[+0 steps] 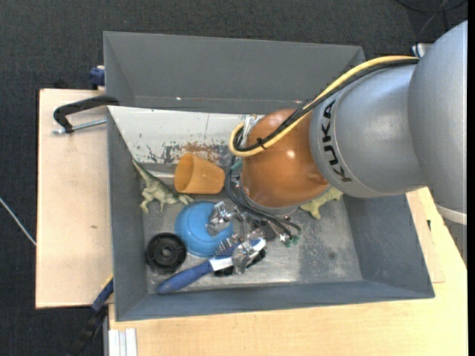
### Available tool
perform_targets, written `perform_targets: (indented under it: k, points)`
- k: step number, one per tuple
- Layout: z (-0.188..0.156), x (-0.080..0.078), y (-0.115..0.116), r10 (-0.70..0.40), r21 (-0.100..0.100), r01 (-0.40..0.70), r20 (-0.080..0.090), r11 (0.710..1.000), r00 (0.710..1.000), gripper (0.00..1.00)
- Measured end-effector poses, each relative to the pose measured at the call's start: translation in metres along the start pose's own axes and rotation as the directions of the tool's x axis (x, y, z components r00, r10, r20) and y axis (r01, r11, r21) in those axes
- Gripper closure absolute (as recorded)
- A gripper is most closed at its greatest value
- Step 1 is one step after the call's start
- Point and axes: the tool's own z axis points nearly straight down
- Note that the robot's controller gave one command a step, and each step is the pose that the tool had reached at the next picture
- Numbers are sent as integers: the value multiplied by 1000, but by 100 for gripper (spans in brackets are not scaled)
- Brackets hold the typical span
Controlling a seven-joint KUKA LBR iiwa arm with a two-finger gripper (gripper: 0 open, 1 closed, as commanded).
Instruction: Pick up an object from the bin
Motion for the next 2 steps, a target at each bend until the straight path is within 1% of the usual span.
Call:
perform_targets:
  k: [1, 2]
  points:
    - [-131, 6, 3, -70, 6, 70, 9, 998, 997, 100]
    - [-129, 17, -6, -231, 2, 231, -2, 973, 973, 100]
